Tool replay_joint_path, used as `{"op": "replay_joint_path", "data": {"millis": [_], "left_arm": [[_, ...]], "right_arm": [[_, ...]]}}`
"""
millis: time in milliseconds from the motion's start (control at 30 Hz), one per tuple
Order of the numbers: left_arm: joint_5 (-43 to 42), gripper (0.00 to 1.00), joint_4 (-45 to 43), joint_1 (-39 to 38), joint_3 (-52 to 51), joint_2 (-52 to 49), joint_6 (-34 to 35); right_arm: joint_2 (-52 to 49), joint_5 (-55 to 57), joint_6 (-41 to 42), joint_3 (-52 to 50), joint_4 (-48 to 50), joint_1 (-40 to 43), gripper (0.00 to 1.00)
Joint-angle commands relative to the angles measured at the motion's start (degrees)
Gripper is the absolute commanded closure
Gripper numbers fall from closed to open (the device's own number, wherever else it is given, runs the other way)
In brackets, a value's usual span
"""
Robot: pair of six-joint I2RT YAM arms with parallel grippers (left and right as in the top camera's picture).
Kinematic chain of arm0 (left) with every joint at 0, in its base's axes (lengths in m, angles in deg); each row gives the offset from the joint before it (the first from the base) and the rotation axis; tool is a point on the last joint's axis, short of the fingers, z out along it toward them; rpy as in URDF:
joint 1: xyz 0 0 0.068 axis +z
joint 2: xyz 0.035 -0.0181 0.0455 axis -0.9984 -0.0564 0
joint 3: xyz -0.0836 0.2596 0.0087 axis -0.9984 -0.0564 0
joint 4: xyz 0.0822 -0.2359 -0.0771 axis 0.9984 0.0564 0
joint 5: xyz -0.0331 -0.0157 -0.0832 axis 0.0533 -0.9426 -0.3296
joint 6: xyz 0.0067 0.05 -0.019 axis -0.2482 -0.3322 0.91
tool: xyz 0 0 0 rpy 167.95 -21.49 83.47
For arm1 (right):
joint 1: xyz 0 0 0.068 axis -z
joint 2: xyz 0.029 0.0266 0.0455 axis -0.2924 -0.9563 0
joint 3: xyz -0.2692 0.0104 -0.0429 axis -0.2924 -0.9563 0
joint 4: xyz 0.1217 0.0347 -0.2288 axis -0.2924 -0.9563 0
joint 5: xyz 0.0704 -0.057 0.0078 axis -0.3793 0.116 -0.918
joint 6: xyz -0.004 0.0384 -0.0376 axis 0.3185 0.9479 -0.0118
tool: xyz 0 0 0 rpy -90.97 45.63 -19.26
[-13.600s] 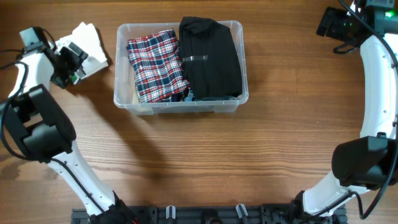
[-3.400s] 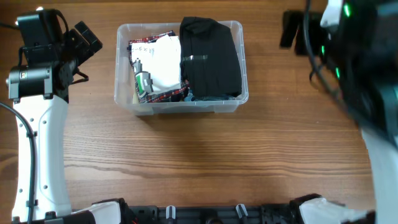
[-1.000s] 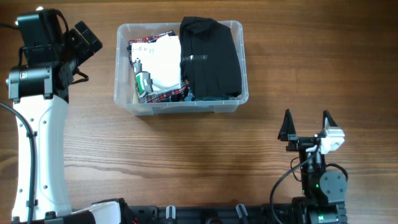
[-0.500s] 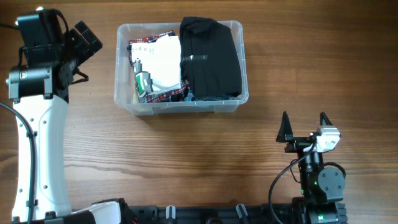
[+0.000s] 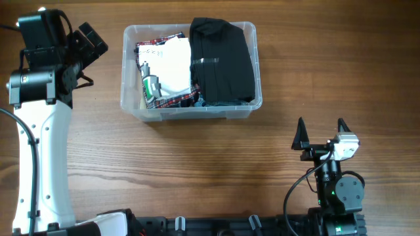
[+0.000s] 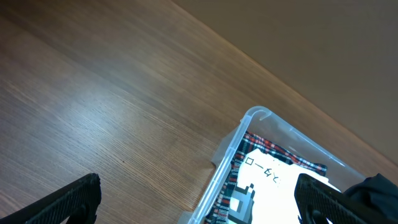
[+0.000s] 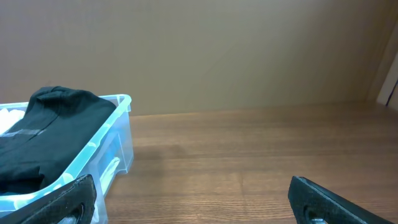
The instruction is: Pack container
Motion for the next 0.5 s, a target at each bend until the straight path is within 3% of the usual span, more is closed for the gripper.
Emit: {"op": "replay_joint_path", "data": {"millis": [0, 467], "left_arm": [[0.5, 0.00, 0.0, 0.2, 0.0, -0.1, -0.1], [0.5, 0.00, 1.1, 0.2, -1.1, 2.3, -0.1]], "right_arm": [[0.4, -0.9, -0.6, -0.5, 0.1, 0.3, 0.00], [0.4, -0.9, -0.6, -0.5, 0.1, 0.3, 0.00]]}}
